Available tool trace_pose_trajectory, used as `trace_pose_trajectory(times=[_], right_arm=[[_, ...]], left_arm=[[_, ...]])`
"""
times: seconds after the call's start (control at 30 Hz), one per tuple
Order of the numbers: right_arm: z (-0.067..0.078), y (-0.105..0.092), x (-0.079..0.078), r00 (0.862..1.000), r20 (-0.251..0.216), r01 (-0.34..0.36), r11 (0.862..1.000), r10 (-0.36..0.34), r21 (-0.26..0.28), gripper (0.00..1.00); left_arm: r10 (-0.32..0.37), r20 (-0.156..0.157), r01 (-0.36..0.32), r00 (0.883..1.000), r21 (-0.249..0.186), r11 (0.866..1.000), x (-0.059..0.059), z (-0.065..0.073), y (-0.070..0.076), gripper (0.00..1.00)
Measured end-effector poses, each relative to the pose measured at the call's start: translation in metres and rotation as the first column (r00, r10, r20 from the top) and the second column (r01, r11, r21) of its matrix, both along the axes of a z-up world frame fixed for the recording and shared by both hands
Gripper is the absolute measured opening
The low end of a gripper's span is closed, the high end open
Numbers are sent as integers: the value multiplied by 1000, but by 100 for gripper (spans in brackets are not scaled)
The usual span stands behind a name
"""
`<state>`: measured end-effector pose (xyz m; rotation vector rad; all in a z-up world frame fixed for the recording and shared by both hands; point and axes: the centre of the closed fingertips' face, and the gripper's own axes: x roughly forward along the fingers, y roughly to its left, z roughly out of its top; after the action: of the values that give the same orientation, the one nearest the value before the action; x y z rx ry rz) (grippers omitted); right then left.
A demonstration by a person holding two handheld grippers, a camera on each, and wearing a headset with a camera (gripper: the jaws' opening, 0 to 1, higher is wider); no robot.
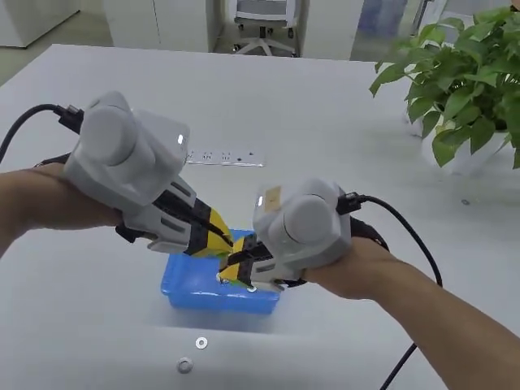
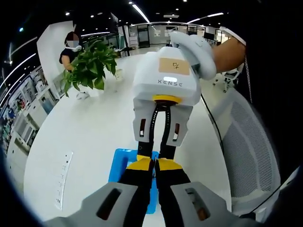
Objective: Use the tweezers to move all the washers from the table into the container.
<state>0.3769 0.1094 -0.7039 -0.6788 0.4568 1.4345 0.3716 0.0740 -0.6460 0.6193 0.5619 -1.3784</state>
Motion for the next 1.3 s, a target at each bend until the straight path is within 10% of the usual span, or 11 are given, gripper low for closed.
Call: trace_pose_trajectory(times=[1.3], right_arm=[[-56, -5, 30, 997, -73, 0, 999, -3, -49, 9]], left_arm=[[-10, -70, 12, 997, 30, 999, 31, -55, 4, 6]])
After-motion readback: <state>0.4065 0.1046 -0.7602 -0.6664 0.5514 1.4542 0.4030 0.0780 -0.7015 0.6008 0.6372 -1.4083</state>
